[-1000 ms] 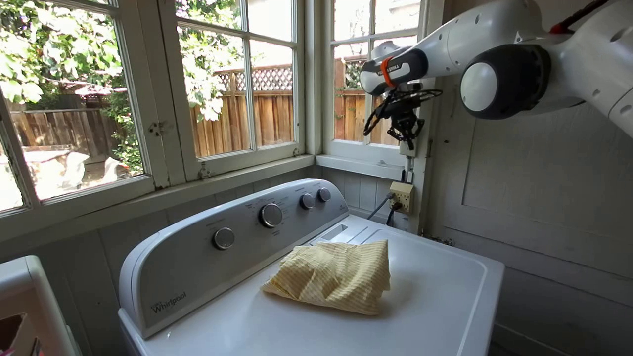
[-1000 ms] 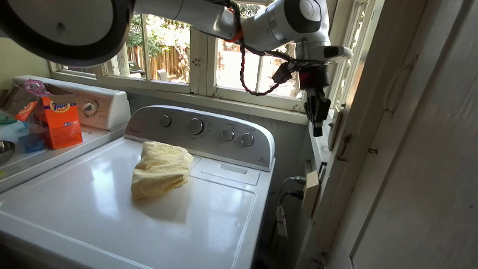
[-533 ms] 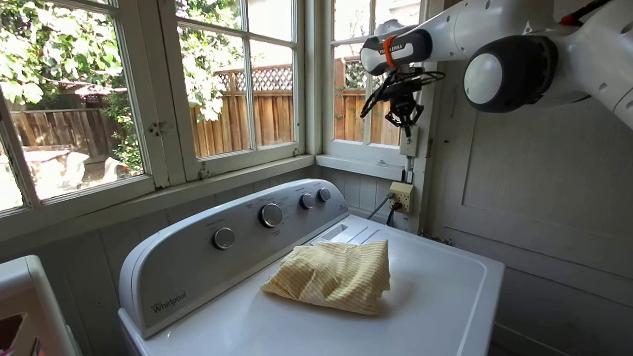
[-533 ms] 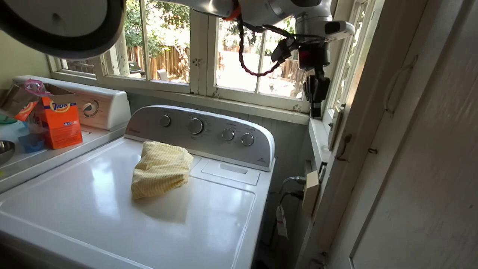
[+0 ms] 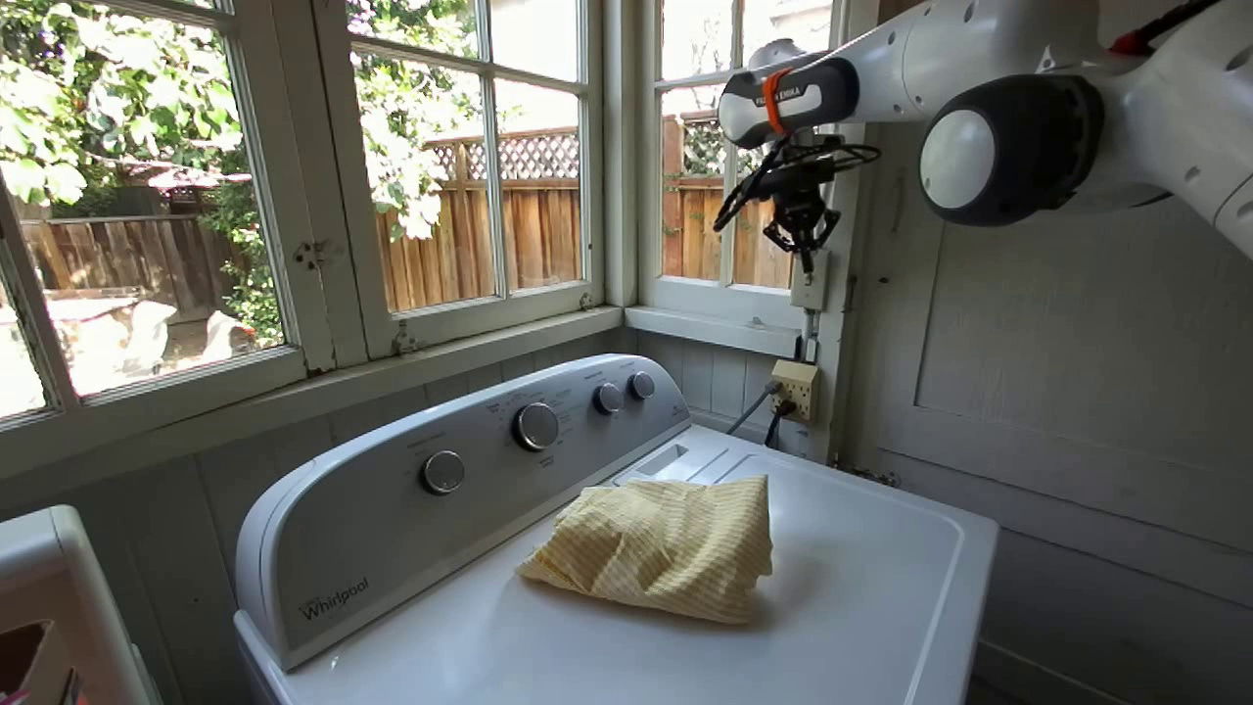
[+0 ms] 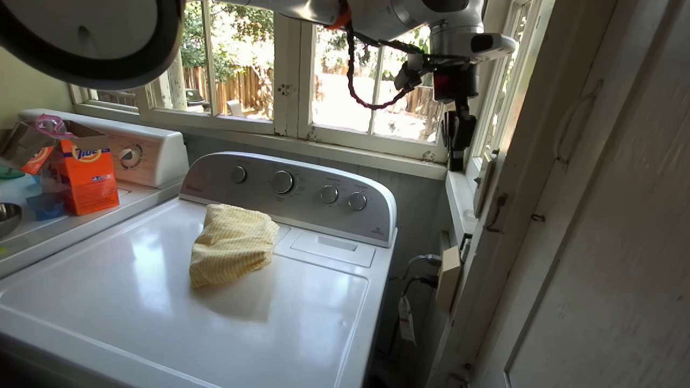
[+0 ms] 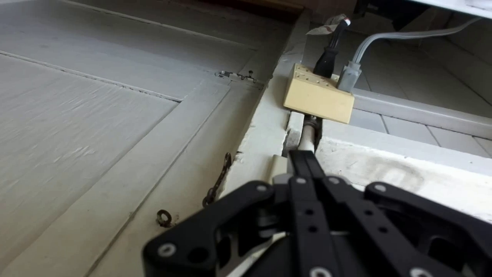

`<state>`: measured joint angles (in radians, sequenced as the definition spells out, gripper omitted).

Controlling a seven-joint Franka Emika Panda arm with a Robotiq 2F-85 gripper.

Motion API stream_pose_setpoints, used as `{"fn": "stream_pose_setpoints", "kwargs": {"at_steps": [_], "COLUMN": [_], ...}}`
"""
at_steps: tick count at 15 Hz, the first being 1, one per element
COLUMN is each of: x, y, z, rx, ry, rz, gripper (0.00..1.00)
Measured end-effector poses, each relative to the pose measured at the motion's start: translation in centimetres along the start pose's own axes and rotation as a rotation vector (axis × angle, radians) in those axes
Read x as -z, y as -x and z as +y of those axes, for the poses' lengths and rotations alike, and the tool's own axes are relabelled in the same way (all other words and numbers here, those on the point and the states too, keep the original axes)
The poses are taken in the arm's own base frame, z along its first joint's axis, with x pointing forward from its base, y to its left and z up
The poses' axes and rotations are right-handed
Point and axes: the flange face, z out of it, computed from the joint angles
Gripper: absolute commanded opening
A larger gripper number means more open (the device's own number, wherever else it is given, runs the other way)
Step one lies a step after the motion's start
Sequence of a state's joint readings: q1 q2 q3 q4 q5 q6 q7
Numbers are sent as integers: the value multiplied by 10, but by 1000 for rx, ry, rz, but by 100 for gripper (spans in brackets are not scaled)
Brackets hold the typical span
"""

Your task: Turn off the switch

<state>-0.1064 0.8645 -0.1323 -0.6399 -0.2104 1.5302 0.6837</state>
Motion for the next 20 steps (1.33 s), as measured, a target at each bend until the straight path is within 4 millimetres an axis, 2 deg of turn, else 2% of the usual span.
{"fn": "stream_pose_setpoints", "kwargs": {"at_steps": [12, 20], "x": [-6, -6], "y": [-14, -15], "z": [-7, -5], "rx": [-132, -144], "ry": [-73, -74], "rz": [64, 67], "gripper": [1, 0]}}
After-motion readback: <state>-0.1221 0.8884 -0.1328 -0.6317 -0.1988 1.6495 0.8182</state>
